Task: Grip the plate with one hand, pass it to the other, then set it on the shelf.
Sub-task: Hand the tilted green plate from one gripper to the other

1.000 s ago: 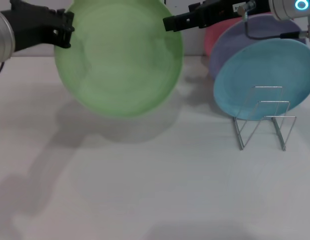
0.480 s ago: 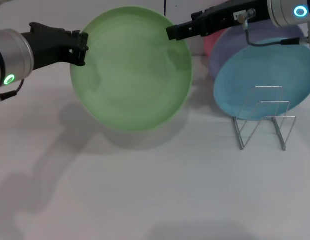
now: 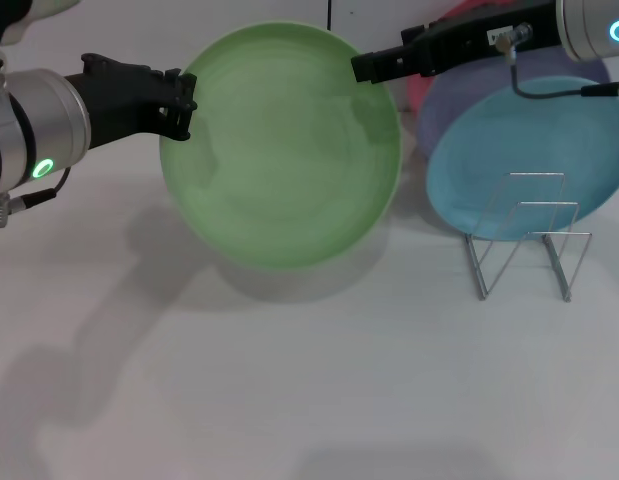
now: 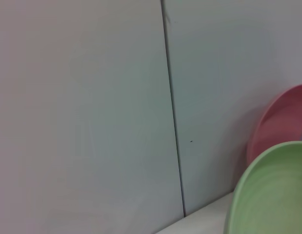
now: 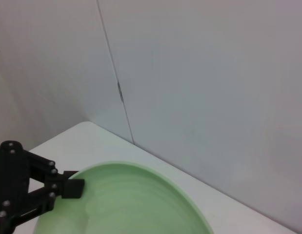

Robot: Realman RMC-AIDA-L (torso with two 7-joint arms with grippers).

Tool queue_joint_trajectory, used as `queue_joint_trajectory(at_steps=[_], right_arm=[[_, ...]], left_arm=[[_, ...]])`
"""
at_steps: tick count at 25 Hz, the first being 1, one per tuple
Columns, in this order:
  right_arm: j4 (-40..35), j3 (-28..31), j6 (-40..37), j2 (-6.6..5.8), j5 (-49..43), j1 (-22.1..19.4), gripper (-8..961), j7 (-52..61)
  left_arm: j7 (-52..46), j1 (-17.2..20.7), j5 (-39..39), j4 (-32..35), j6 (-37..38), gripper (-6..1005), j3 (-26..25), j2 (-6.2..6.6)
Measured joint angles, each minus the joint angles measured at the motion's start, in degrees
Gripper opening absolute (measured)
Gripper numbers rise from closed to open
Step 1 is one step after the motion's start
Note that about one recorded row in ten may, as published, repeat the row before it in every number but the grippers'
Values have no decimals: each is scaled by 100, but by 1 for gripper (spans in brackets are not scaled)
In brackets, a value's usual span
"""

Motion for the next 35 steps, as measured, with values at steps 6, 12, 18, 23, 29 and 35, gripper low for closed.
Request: queue_joint_trajectory(at_steps=[6, 12, 18, 23, 29, 35], right_arm=[[-54, 10, -78, 1, 11, -18, 825, -8], [-96, 10, -109, 1, 10, -30, 825, -13], [-29, -6, -93, 1, 9, -34, 824, -16], [100, -14, -63, 8, 9, -40, 824, -29], [255, -49, 50, 10, 7, -11, 825, -47], [279, -60, 99, 10, 7, 0, 825, -55]], left_arm=[[-11, 119, 1, 102, 277, 40, 161, 6], [-22, 136, 1, 113, 323, 40, 172, 14], [-17, 100, 1, 96, 335, 40, 172, 12], [-4, 94, 1, 147, 404, 41, 203, 6], [-4, 130, 0, 158, 468, 41, 226, 10], [-4, 138, -15, 165, 466, 41, 234, 12]])
